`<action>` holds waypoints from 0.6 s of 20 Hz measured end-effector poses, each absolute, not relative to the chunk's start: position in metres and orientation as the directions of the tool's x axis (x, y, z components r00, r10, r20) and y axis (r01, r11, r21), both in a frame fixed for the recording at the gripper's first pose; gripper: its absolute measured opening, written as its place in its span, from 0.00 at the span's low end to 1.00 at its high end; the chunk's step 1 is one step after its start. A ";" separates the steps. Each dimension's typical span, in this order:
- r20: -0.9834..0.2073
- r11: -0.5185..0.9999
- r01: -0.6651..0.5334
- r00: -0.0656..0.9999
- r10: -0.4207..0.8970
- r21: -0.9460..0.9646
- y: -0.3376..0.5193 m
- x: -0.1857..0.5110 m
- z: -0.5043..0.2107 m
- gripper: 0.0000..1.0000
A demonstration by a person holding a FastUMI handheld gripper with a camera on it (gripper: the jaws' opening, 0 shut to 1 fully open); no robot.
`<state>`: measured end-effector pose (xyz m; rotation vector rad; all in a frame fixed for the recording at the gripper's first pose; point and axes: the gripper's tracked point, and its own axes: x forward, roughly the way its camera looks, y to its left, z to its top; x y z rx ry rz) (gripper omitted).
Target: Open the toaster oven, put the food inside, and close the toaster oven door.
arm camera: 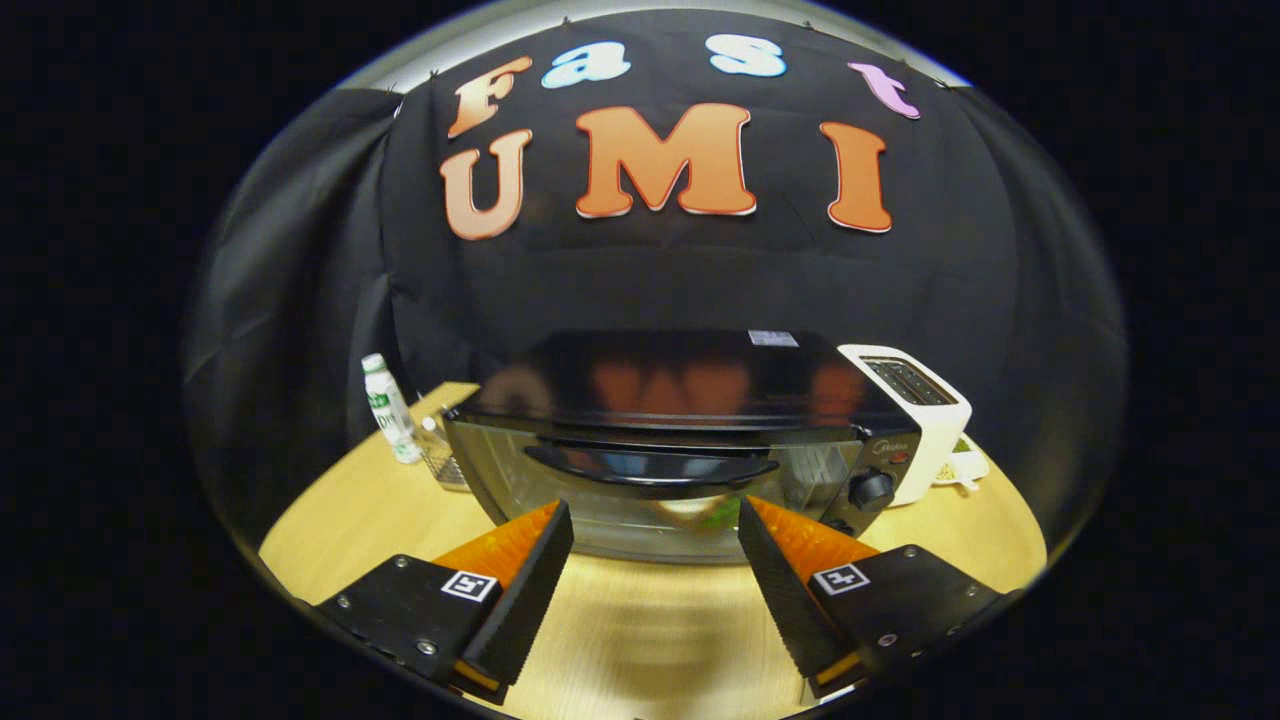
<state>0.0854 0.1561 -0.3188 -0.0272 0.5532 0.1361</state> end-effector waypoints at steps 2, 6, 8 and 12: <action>-0.457 0.988 -0.151 0.879 0.134 -0.002 0.154 0.085 -0.288 0.99; -0.302 0.986 -0.165 0.941 0.154 -0.014 0.148 0.074 -0.214 0.99; -0.238 0.984 -0.176 0.956 0.170 -0.006 0.144 0.063 -0.177 0.98; -0.121 0.987 -0.156 0.981 0.151 -0.040 0.115 0.044 -0.102 0.98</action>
